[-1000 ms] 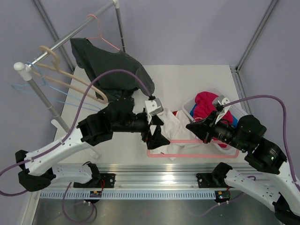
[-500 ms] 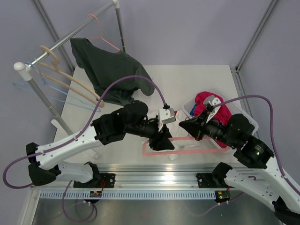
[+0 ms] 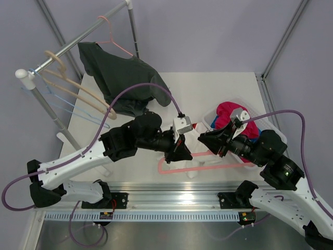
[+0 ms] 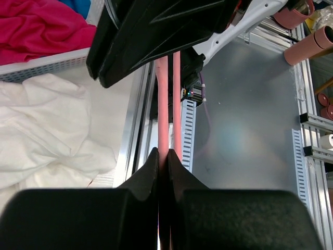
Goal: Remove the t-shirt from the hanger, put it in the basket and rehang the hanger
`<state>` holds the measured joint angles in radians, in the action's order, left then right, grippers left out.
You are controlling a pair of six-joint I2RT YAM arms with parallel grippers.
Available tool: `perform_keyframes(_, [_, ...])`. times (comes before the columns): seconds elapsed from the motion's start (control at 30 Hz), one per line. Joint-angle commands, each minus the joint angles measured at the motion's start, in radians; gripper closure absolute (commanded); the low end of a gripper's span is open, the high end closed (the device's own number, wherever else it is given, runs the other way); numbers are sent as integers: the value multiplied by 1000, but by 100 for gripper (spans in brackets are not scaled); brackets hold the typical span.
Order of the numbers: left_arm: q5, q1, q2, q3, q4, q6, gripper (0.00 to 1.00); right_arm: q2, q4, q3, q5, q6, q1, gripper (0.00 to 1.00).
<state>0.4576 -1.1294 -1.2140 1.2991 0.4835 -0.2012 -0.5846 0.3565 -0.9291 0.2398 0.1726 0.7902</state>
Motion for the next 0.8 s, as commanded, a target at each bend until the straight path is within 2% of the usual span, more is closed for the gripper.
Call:
perform_keyframes(0.0, [-40, -17, 47, -12, -31, -21, 100, -1, -82, -14, -103, 25, -2, 67])
perform_keyframes(0.03, [-65, -17, 50, -18, -33, -24, 100, 0, -86, -14, -126, 51, -2, 41])
perform_keyframes(0.2, [-97, -15, 44, -40, -22, -17, 100, 9, -88, -23, -258, 99, -2, 14])
perform_keyframes(0.23, [-99, -15, 42, -41, -17, -15, 100, 14, -80, -28, -273, 103, -2, 6])
perform_keyframes(0.27, [-93, -15, 42, -46, -17, -9, 100, 15, -77, -31, -286, 107, -2, 3])
perform_keyframes(0.57, [24, -15, 88, -84, -32, 22, 100, -23, 67, -122, -246, 70, -2, 1])
perform_keyframes(0.77, [-40, -17, 129, -124, -40, 6, 100, 8, 70, -105, -244, 80, -2, 1])
